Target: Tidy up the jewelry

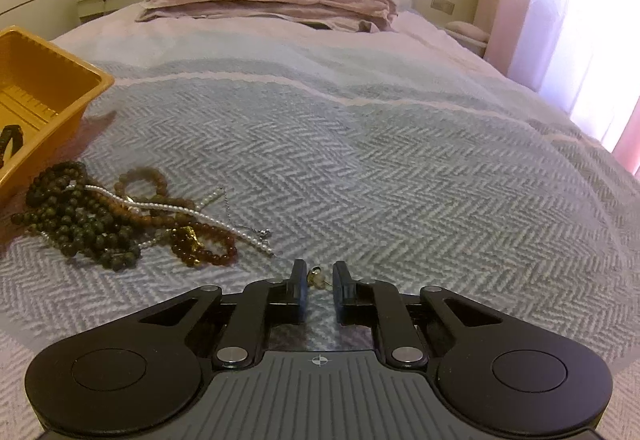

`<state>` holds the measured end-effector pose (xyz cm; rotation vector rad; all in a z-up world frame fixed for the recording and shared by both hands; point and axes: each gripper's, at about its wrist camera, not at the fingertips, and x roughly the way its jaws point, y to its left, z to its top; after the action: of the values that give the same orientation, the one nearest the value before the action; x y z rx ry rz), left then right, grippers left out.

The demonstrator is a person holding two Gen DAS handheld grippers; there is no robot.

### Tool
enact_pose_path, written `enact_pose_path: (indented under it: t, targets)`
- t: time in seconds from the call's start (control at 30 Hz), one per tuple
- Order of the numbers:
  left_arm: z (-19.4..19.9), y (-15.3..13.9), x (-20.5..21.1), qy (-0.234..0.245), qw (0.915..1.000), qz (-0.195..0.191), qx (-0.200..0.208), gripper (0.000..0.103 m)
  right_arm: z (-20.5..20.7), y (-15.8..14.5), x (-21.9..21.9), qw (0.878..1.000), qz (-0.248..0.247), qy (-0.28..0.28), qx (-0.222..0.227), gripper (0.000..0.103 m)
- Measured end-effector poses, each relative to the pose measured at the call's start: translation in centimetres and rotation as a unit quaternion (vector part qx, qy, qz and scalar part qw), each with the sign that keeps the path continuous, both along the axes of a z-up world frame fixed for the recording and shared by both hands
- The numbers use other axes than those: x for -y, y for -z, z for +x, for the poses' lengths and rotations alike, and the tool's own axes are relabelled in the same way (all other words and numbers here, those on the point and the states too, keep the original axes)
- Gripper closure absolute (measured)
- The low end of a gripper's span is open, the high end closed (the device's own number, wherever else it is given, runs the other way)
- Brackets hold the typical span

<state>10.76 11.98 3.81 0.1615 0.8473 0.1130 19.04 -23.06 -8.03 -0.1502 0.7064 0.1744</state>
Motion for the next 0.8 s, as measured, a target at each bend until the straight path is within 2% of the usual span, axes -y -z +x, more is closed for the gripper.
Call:
enact_pose_path:
  t: [0.23,0.4,0.57,0.67,0.8]
  targets:
    - [0.0,-0.1,-0.1,0.001,1.0000,-0.003,0.000,0.100,-1.5,-1.7,-0.8,0.999,0.001,-0.014,0.034,0.090]
    - [-0.1,-0.1,-0.2,0.001,1.0000,-0.004,0.001,0.100,-3.0,-4.6,-4.1,0.995,0.026,-0.065,0.069,0.090]
    - [0.0,-0.1,-0.2,0.001,1.0000,-0.004,0.000,0.100,-4.1,-7.4,-9.3,0.980,0.099,-0.154,0.073,0.090]
    - [0.0,-0.1,-0.2,0.001,1.0000,-0.005,0.000,0.100,-4.7,-8.1,-12.9,0.970,0.104,-0.205,0.080,0.090]
    - [0.0,-0.1,-0.2,0.003,1.0000,-0.006,0.001,0.100,-5.0,-8.1,-16.5,0.961,0.102,-0.243,0.087,0.089]
